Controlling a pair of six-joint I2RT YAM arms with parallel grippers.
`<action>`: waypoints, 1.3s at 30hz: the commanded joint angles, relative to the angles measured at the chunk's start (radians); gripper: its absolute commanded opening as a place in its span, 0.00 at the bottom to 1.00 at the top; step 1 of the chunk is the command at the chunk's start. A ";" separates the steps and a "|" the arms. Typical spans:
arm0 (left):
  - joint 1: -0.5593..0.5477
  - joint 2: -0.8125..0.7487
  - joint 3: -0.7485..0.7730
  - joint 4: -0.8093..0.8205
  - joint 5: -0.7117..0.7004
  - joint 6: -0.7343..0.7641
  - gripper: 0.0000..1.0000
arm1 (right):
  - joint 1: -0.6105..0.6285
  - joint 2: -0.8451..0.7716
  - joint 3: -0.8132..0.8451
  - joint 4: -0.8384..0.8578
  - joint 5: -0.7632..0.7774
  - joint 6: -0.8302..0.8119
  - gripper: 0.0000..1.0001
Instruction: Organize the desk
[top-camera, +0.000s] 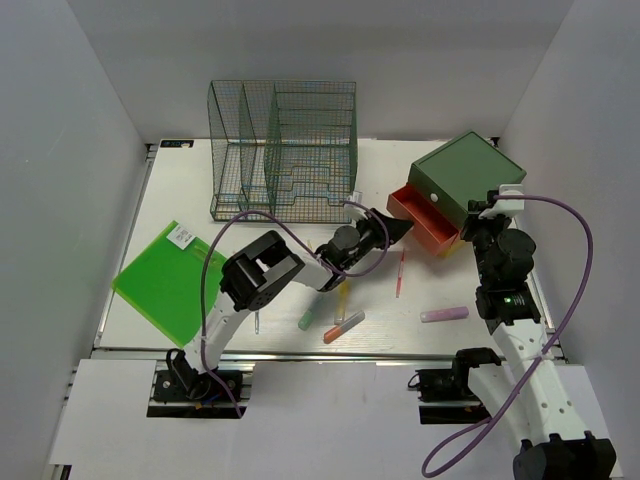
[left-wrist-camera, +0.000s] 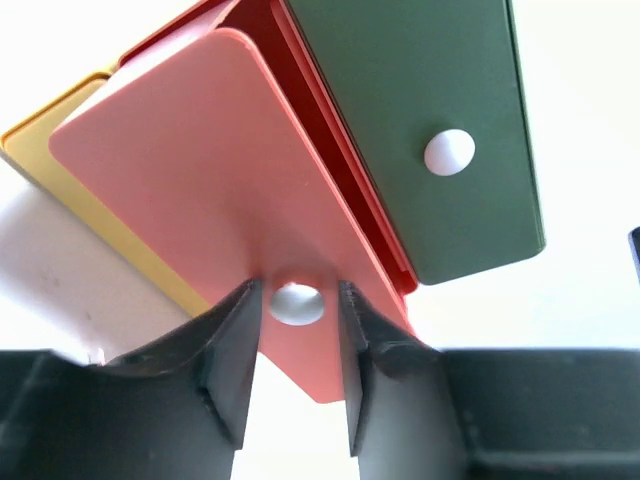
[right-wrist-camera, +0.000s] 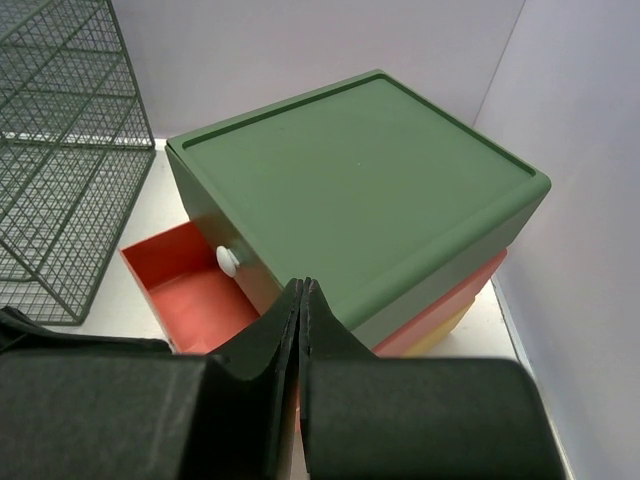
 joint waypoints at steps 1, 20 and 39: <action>-0.005 -0.087 -0.026 -0.013 -0.010 0.012 0.49 | -0.008 0.003 -0.010 0.051 -0.024 -0.011 0.00; -0.045 -0.579 -0.215 -0.660 -0.086 0.176 0.53 | -0.035 0.029 0.011 -0.079 -0.464 -0.086 0.61; -0.034 -1.615 -0.475 -1.628 -0.355 0.719 0.73 | 0.317 0.455 0.381 -0.841 -0.574 -0.263 0.22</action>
